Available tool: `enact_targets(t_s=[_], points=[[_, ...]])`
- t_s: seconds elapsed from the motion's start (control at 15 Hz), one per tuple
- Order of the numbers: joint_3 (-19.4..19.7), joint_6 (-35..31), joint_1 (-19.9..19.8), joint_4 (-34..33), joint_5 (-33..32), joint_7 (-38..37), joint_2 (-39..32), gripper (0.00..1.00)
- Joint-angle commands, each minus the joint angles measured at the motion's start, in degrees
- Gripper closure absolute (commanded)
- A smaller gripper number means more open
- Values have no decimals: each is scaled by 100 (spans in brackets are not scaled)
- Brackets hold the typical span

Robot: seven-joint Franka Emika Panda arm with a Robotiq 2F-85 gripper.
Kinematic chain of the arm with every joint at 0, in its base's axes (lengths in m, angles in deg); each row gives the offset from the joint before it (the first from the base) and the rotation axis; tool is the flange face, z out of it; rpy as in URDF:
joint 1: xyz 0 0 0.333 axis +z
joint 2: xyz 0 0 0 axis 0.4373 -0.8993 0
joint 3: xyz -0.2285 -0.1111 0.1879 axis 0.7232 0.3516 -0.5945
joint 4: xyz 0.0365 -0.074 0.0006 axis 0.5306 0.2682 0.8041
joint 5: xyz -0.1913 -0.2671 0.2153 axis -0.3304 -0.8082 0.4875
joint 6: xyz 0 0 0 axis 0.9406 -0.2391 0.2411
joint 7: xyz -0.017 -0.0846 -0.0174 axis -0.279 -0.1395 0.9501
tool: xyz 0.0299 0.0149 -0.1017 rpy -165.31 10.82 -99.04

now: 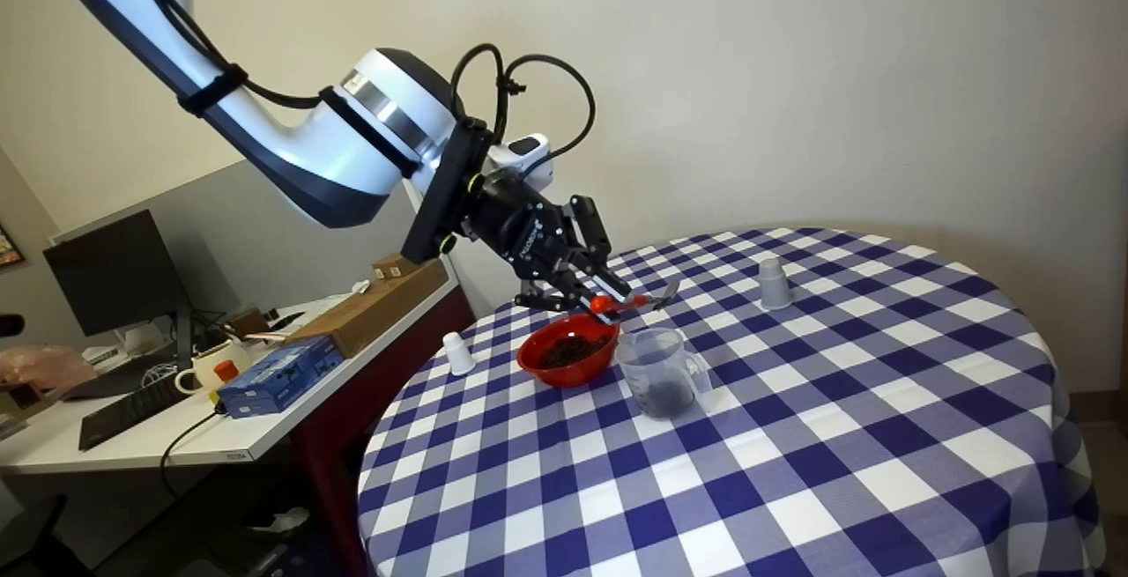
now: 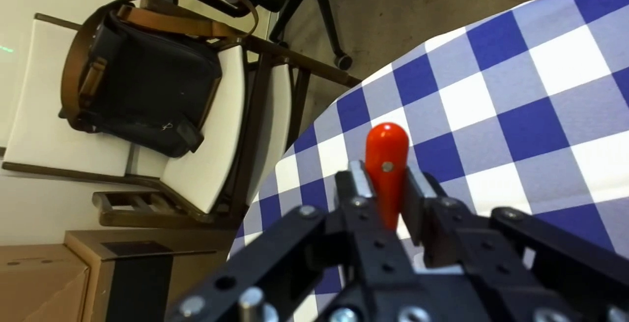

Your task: Use the spoon to scoop some of the contents in the red bowl and put them in the colourless cup.

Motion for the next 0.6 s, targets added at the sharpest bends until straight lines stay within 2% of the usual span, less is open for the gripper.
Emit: enact_targets(t_s=[0.0, 0.27, 0.53], points=[[-73, 240, 72, 83, -541, -234, -4, 95], [-169, 345, 46, 160, -790, -254, 10, 95], [-423, 168, -21, 123, 151, 58, 208, 95]])
